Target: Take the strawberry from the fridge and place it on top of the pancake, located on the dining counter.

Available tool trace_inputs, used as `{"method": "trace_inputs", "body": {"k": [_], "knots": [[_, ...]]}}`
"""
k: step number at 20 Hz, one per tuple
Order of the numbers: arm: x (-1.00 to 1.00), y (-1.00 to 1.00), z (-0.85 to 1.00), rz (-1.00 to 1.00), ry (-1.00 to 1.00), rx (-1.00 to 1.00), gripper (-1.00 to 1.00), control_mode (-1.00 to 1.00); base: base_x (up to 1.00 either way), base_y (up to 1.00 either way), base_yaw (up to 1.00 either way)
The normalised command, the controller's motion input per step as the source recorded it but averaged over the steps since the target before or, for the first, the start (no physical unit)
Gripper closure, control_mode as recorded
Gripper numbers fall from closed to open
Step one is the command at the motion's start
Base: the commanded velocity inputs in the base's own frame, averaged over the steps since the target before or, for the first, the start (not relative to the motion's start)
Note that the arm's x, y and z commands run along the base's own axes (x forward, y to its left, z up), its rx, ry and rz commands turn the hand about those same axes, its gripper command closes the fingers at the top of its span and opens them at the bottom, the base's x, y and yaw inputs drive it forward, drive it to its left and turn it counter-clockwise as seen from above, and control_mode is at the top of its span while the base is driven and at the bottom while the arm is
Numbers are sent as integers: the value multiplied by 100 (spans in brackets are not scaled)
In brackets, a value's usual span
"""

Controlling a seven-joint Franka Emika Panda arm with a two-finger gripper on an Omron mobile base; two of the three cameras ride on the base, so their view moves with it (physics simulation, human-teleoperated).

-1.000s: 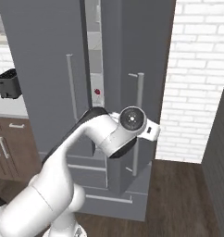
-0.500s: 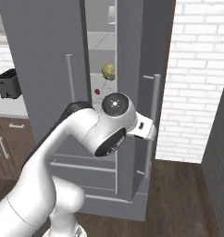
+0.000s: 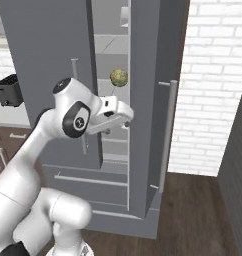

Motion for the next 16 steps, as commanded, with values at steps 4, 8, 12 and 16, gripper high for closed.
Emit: {"method": "trace_inputs", "body": {"k": [4, 8, 12, 16], "knots": [[80, 56, 0, 9, 18, -44, -100, -100, 0, 0, 0], [54, 15, 1, 9, 13, -33, -100, -100, 0, 0, 0], [39, -33, 0, 4, 24, -16, -100, -100, 0, 0, 0], [18, -50, 0, 0, 19, -11, -100, -100, 0, 0, 0]]}}
